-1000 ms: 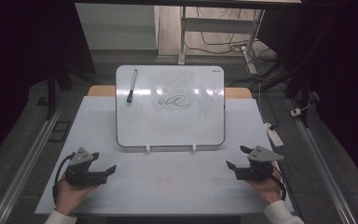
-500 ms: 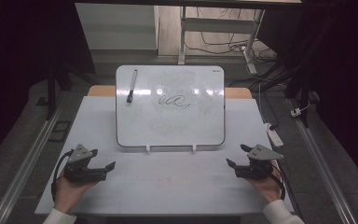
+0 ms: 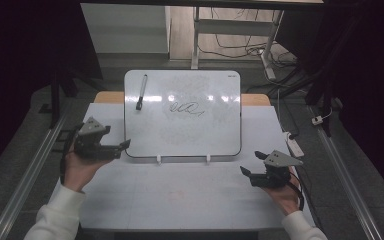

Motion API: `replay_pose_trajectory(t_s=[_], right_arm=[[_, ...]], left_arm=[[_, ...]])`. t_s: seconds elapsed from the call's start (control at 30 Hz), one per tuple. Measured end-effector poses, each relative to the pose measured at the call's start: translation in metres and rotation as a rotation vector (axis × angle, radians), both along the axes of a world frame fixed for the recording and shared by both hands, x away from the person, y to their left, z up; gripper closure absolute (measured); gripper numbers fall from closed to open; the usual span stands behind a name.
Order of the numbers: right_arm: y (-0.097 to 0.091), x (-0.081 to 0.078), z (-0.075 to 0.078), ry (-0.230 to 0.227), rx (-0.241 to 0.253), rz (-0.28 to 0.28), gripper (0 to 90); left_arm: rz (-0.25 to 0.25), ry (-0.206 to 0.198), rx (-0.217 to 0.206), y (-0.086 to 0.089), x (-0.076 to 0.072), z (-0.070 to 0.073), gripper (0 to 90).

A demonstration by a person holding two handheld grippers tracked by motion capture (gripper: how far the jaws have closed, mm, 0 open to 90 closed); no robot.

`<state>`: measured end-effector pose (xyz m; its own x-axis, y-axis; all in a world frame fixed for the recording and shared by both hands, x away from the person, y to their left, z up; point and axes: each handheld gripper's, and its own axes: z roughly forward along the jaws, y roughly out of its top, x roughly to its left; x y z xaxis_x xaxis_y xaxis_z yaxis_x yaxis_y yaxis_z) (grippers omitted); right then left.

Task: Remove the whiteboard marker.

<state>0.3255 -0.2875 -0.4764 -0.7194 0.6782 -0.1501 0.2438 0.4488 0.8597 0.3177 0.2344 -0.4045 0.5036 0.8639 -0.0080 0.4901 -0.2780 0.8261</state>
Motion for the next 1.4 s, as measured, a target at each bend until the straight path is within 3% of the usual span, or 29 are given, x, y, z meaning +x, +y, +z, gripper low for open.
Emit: replay_pose_trajectory(t_s=[0.13, 0.3, 0.4, 0.73, 1.07, 1.27, 1.4], right_arm=[[0.001, 0.000, -0.001, 0.001, -0.007, 0.002, 22.7], [0.001, 0.002, -0.004, 0.017, -0.014, -0.002, 22.8], [0.002, 0.002, -0.006, 0.023, -0.024, -0.001, 22.8], [0.001, 0.003, -0.008, 0.031, -0.024, -0.012, 23.2], [0.001, 0.005, -0.011, 0.043, -0.037, -0.025, 23.4], [0.001, 0.004, -0.011, 0.038, -0.044, -0.029, 23.4], [0.000, 0.004, -0.010, 0.033, -0.043, -0.036, 23.5]], left_arm=[[0.032, -0.012, 0.024, -0.004, 0.025, 0.009, 17.0], [0.077, -0.025, 0.022, -0.005, 0.059, 0.017, 21.8], [0.079, -0.027, -0.006, -0.009, 0.077, 0.021, 24.2], [0.117, -0.052, 0.062, -0.032, 0.121, 0.024, 32.9], [0.175, -0.082, 0.099, -0.048, 0.155, 0.029, 47.2], [0.192, -0.075, 0.119, -0.053, 0.164, 0.027, 56.0], [0.201, -0.073, 0.156, -0.056, 0.165, 0.023, 63.2]])
